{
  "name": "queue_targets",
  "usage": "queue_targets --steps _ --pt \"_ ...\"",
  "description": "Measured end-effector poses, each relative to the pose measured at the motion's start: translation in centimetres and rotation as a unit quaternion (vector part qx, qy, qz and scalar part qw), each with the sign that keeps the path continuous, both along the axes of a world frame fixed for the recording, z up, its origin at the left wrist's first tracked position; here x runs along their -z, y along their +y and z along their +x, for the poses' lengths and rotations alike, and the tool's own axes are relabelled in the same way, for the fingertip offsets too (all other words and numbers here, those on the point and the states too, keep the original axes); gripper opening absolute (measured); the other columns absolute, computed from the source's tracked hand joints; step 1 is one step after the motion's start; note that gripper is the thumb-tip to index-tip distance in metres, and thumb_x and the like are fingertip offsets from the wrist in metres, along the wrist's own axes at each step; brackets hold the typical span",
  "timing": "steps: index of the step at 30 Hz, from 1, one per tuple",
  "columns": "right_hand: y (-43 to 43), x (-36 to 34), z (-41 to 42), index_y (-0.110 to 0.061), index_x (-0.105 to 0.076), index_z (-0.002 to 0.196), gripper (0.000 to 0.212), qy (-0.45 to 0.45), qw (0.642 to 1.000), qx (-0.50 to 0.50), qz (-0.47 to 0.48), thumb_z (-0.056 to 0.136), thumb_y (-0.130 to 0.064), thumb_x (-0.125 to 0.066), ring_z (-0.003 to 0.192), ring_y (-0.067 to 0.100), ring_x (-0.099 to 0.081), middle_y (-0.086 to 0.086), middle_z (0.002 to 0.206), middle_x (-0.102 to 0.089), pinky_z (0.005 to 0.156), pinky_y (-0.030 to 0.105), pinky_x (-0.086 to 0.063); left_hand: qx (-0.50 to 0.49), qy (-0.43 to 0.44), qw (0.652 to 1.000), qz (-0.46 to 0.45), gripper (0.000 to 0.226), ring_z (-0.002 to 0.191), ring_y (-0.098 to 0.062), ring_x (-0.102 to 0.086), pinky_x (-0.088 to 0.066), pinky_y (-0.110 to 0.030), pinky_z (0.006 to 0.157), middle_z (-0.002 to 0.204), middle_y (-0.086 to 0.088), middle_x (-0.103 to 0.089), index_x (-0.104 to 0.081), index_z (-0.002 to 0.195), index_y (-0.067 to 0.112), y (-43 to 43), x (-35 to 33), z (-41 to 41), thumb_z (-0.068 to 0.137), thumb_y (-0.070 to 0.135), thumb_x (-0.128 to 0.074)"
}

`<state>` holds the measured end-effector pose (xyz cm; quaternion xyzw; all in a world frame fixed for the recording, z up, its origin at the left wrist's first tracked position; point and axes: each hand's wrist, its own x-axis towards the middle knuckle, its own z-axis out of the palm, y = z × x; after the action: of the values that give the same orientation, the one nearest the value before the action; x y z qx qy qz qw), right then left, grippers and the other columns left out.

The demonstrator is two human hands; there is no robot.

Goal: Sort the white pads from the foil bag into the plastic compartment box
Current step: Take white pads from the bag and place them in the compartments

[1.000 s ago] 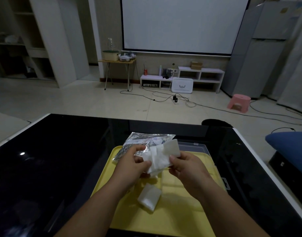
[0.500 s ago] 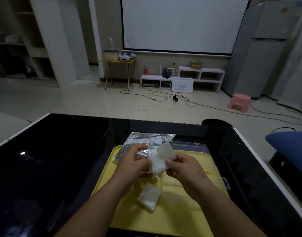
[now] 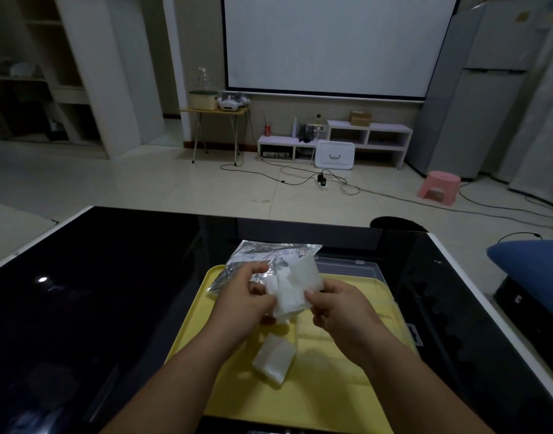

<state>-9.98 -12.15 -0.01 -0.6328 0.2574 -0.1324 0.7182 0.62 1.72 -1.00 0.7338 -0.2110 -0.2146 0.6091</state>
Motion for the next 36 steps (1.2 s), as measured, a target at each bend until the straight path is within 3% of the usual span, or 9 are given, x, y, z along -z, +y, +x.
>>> queue_targets --steps 7,14,17,20,24,28,36 --pt "0.12 0.29 0.17 -0.009 -0.063 0.103 0.015 0.018 0.998 0.022 -0.049 0.088 -0.009 -0.066 0.072 0.018 -0.055 0.01 0.09 -0.065 0.065 0.031 -0.046 0.016 0.017 1.0 -0.02 0.052 0.08 -0.029 -0.073 -0.062 -0.046 0.069 0.096 -0.015 -0.07 -0.055 0.116 0.034 -0.12 0.04 0.06 0.083 -0.005 -0.062" --pt "0.35 0.03 -0.12 -0.006 -0.063 0.1 0.014 0.019 0.997 0.025 -0.073 0.087 -0.011 -0.067 0.071 0.017 -0.054 0.009 0.087 -0.064 0.063 0.031 -0.046 0.022 0.047 0.997 -0.052 0.035 0.071 -0.02 -0.07 -0.06 -0.038 0.064 0.09 -0.009 -0.065 -0.056 0.116 0.029 -0.23 -0.23 -0.19 0.09 0.006 -0.061" --pt "0.52 -0.23 -0.26 -0.006 -0.065 0.098 0.012 0.019 0.996 0.029 -0.076 0.087 -0.012 -0.066 0.071 0.017 -0.056 0.009 0.086 -0.066 0.063 0.03 -0.047 0.02 0.034 0.999 -0.037 0.045 0.068 -0.016 -0.072 -0.055 -0.028 0.058 0.088 -0.008 -0.068 -0.053 0.122 0.029 -0.16 -0.01 -0.16 0.087 0.005 -0.069" --pt "0.64 -0.43 -0.17 -0.008 -0.067 0.095 0.01 0.019 0.996 0.04 -0.074 0.089 -0.015 -0.063 0.073 0.017 -0.056 0.007 0.088 -0.067 0.064 0.03 -0.046 0.01 0.032 0.999 -0.03 0.048 0.067 -0.016 -0.071 -0.054 -0.028 0.058 0.086 -0.007 -0.069 -0.053 0.122 0.03 -0.17 0.23 -0.07 0.086 0.002 -0.068" --pt "0.45 -0.48 -0.13 -0.01 -0.07 0.092 0.01 0.007 0.995 0.058 -0.081 0.09 -0.015 -0.062 0.067 0.014 -0.049 -0.001 0.076 -0.062 0.059 0.028 -0.043 -0.004 0.034 0.999 -0.029 0.048 0.071 -0.021 -0.071 -0.056 -0.032 0.06 0.091 -0.01 -0.069 -0.054 0.121 0.031 -0.28 0.52 0.13 0.085 0.002 -0.069" --pt "0.57 -0.39 -0.08 -0.001 -0.071 0.089 0.012 -0.008 0.997 0.036 -0.062 0.089 -0.01 -0.063 0.056 0.012 -0.043 -0.002 0.06 -0.054 0.053 0.027 -0.037 -0.005 0.018 1.0 -0.017 0.047 0.078 -0.024 -0.072 -0.059 -0.034 0.064 0.097 -0.011 -0.068 -0.052 0.122 0.032 -0.31 0.58 0.04 0.085 0.008 -0.07" --pt "0.77 -0.31 -0.15 -0.009 -0.075 0.084 0.013 0.018 0.993 0.042 -0.112 0.089 -0.016 -0.065 0.056 0.011 -0.046 -0.003 0.062 -0.061 0.053 0.027 -0.038 0.015 0.042 0.998 -0.04 0.048 0.077 -0.026 -0.072 -0.06 -0.039 0.067 0.092 -0.013 -0.069 -0.052 0.123 0.025 -0.34 0.52 0.0 0.086 -0.003 -0.064"
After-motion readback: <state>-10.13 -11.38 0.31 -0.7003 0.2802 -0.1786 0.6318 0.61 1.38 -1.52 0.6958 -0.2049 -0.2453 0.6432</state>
